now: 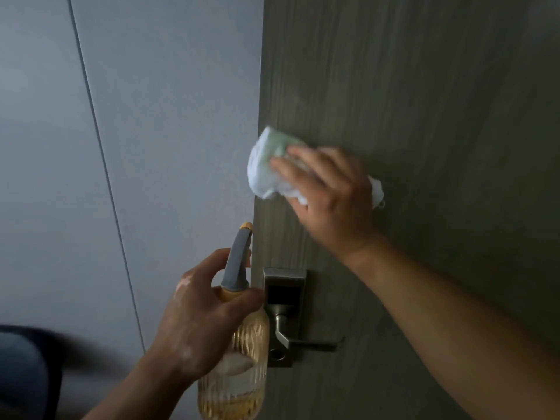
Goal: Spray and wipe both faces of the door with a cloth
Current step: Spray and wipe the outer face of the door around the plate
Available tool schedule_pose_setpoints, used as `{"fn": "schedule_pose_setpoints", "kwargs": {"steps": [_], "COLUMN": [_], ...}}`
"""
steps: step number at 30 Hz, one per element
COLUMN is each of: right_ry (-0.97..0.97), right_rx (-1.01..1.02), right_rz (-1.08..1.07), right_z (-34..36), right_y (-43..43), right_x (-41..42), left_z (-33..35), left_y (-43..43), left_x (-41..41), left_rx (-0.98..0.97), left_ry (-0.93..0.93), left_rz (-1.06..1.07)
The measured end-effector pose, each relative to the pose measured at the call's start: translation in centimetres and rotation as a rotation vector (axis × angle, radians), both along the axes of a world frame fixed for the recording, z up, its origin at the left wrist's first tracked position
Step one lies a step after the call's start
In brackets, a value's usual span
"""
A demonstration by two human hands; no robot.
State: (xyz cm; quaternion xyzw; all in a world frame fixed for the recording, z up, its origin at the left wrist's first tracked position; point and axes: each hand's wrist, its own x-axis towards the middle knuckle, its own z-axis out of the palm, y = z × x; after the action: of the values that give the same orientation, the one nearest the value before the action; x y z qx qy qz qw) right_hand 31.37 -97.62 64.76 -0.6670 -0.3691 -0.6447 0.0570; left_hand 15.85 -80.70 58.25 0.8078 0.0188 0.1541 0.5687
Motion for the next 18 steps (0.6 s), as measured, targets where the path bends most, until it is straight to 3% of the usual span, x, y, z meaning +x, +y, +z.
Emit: {"fn": "schedule_pose_setpoints", "kwargs": {"steps": [3, 5, 13, 18], "right_ry": [0.081, 0.101, 0.081, 0.105], "right_rx": [-0.246, -0.280, 0.138, 0.300], "right_rz": [-0.009, -0.035, -0.042, 0.029], "right_z": [-6.3, -8.3, 0.0, 6.4], "right_y": [-3.3, -5.8, -11.1, -11.9], "right_x": [-0.4, -0.3, 0.8, 1.4], "left_z": [0.6, 1.1, 4.9, 9.4], "left_y": [-0.4, -0.9, -4.4, -5.9], "left_x": [0.1, 0.1, 0.7, 1.4], "left_rx": [-0.008, 0.012, -0.001, -0.048], "left_ry": [0.005, 0.006, 0.011, -0.022], "left_rz": [-0.005, -0.008, -0.031, 0.028]}}
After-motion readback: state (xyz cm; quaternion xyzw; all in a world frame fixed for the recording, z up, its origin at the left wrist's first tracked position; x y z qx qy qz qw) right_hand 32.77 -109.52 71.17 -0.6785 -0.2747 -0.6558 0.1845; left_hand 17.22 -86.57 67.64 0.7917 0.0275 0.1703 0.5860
